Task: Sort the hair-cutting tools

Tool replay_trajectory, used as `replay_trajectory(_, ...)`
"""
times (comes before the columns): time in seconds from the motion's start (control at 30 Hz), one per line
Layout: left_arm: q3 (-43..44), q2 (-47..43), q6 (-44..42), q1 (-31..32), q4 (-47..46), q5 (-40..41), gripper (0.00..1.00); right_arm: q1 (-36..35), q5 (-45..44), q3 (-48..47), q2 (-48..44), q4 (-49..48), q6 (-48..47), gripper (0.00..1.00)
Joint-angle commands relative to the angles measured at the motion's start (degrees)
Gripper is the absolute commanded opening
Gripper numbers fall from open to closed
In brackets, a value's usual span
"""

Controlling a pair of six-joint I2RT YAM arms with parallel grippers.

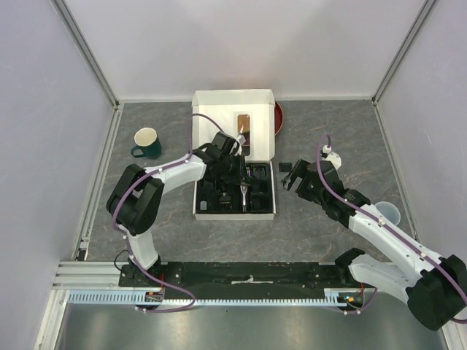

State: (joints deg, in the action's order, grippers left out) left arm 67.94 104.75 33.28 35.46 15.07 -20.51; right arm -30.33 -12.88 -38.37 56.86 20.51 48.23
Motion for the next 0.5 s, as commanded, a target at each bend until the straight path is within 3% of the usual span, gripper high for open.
replay_trajectory(0.0, -0.53, -4.11, -2.08, 0.04, -0.3, 1.88, 0.17, -0.08, 0.14, 0.49, 0.18, -1.97, 0.38, 0.97)
replay_trajectory(0.23, -0.8, -3.85, -1.11, 0.75, -3.73, -2.68, 0.15, -0.08, 0.23, 0.23, 1.14, -2.32, 0.2, 0.97)
replay_trajectory(0.47, 0.52, 0.37, -0.41, 1.89, -4.17, -1.64, 0.07, -0.08, 0.05, 0.14, 1.67, -2.5, 0.02, 0.97)
